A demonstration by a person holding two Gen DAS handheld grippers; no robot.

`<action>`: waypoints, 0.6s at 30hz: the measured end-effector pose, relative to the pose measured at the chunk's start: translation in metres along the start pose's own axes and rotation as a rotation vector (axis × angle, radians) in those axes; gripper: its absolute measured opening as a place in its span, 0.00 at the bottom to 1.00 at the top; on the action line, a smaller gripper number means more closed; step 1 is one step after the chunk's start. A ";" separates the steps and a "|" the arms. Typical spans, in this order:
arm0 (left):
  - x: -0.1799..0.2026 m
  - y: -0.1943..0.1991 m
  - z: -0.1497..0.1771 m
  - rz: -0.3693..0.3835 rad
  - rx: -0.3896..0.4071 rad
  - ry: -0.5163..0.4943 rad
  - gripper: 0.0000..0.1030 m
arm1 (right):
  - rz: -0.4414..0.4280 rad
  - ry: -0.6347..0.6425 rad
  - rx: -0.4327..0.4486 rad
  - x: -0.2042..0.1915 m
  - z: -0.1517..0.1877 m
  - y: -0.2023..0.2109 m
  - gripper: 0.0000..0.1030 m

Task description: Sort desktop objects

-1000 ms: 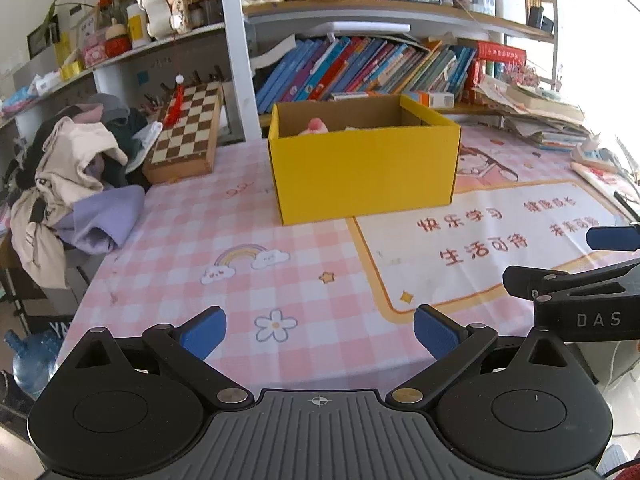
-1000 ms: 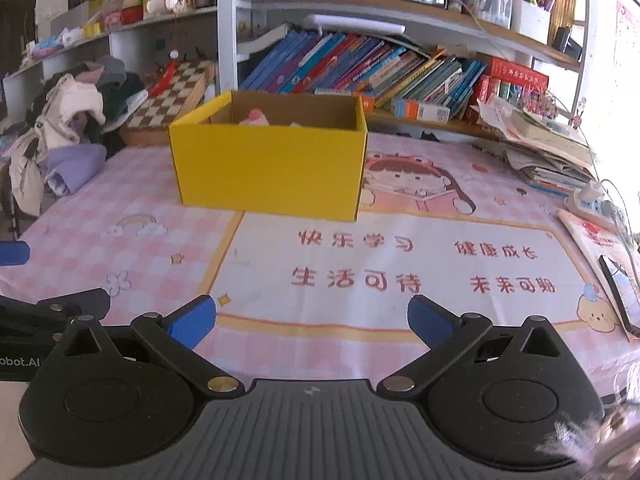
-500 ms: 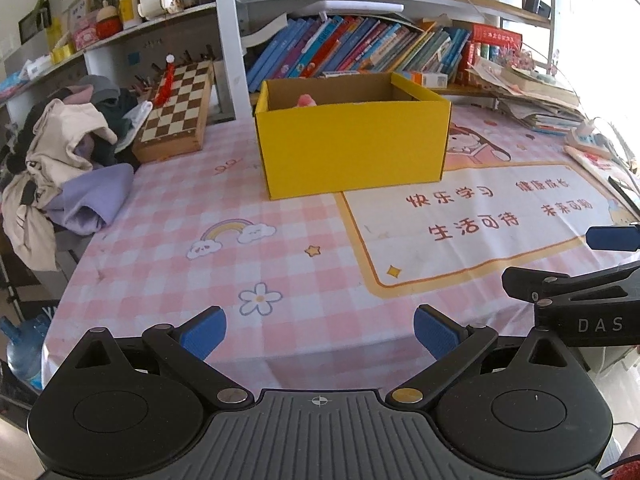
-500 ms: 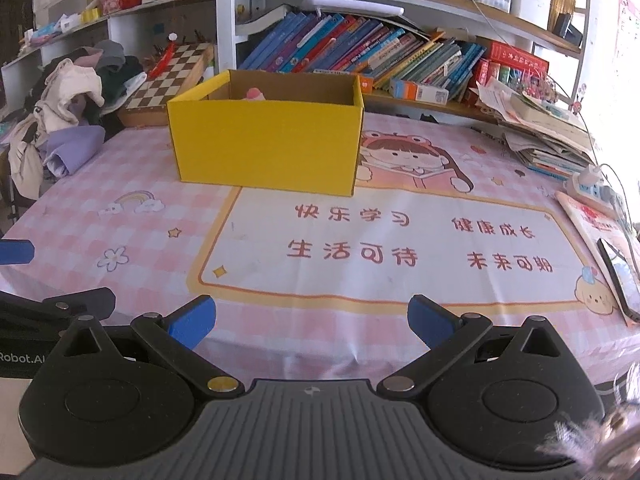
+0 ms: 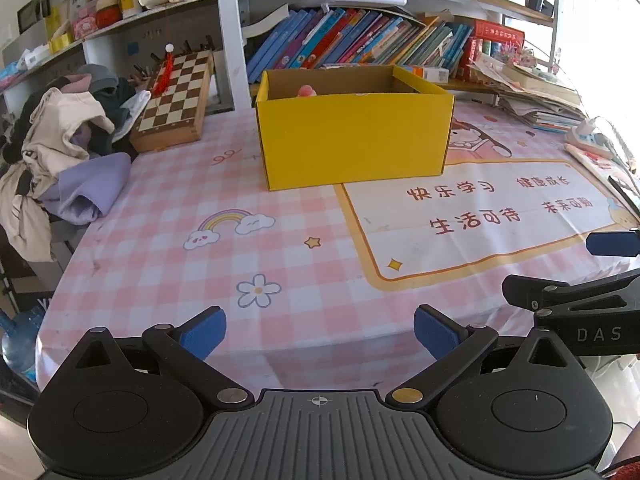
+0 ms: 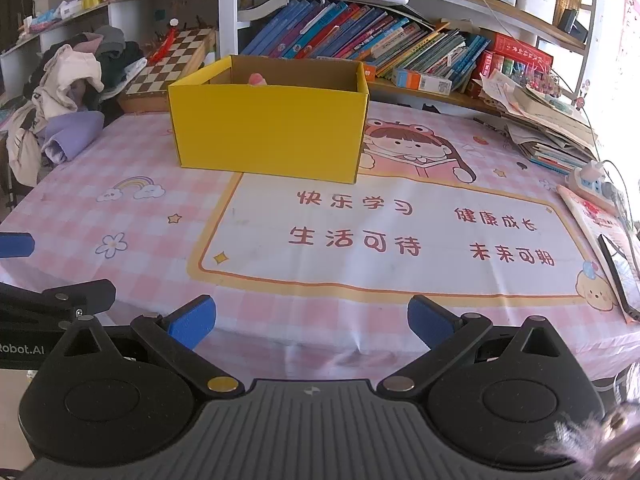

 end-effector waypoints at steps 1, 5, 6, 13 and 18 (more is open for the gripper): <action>0.000 0.000 0.000 0.000 0.000 0.000 0.98 | 0.000 0.000 0.000 0.000 0.000 0.000 1.00; -0.002 -0.002 -0.001 -0.001 -0.002 0.001 0.98 | 0.001 0.003 -0.004 -0.003 -0.002 -0.002 1.00; -0.002 -0.002 -0.001 -0.001 -0.002 0.002 0.98 | 0.002 0.004 -0.005 -0.003 -0.002 -0.003 1.00; -0.004 -0.003 0.001 0.000 -0.008 0.005 0.98 | -0.001 0.013 -0.012 -0.006 -0.002 -0.005 1.00; -0.005 -0.004 0.003 -0.002 -0.013 0.009 0.99 | -0.008 0.021 -0.019 -0.007 -0.001 -0.006 1.00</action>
Point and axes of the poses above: each gripper's, at about its wrist camera, not at the fingertips, and y roughly against the way its jaws point, x to its right, z to its underside, the point moved 7 cm from there along -y, roughly the way its jaws point, and after that the axes turned 11 degrees about -y, right-handed, at the moved point
